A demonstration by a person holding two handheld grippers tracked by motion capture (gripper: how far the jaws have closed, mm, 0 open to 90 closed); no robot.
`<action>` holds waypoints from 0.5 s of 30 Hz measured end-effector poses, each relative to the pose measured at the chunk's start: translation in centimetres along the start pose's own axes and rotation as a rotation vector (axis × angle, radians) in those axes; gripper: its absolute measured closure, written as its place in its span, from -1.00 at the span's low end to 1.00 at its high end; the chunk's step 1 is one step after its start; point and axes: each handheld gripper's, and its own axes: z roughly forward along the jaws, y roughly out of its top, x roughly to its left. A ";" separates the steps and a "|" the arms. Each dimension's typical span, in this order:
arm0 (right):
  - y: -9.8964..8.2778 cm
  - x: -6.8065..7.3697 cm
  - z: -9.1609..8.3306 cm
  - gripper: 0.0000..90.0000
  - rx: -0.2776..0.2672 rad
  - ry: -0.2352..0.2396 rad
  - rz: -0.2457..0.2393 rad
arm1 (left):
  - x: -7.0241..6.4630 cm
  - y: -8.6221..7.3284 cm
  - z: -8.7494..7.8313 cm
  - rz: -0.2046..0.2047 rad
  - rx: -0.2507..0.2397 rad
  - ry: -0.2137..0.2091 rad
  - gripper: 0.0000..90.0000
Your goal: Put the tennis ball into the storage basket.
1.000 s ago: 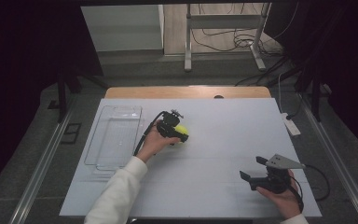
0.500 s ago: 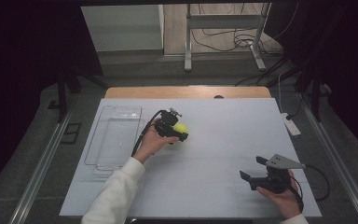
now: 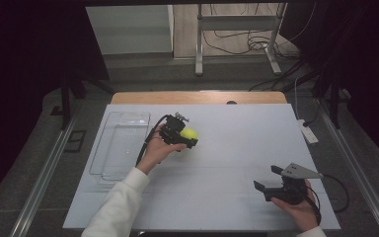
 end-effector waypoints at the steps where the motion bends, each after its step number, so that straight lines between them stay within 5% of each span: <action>1: 0.0 0.0 0.0 -0.76 0.001 0.000 -0.001 | -0.1 -0.1 -0.3 0.000 -0.007 -0.004 -0.41; 15: 0.0 0.1 0.0 -0.75 0.004 -0.004 0.000 | -0.3 -0.9 -1.9 0.001 -0.067 -0.033 -0.41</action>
